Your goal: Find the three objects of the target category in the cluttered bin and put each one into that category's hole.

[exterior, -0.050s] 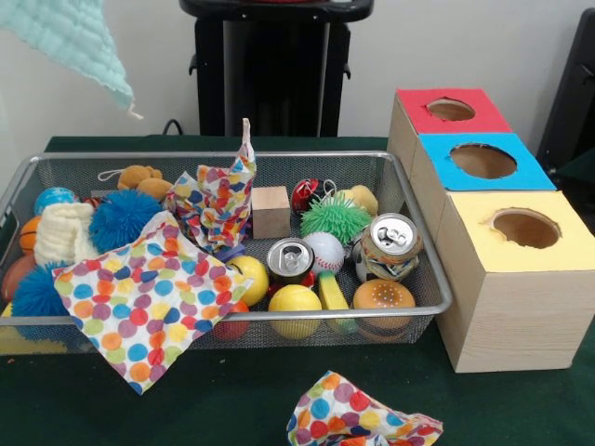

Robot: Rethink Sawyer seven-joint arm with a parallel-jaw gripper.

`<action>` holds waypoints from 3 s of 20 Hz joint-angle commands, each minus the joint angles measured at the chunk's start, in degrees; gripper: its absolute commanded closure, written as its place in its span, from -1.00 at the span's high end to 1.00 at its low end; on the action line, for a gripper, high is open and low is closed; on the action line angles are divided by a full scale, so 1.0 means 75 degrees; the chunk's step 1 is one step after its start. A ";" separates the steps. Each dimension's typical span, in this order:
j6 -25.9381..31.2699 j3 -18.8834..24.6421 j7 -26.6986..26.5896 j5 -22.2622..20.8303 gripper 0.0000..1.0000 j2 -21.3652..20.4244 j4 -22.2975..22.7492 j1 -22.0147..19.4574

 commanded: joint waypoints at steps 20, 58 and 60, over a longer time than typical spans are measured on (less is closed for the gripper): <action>-0.2018 0.0343 -0.0673 -0.1281 1.00 0.0232 0.2878 0.0681; -0.4486 0.0242 0.0233 -0.1751 1.00 0.0915 0.4071 0.0875; -0.4642 0.0231 0.0300 -0.1782 1.00 0.1001 0.4058 0.0896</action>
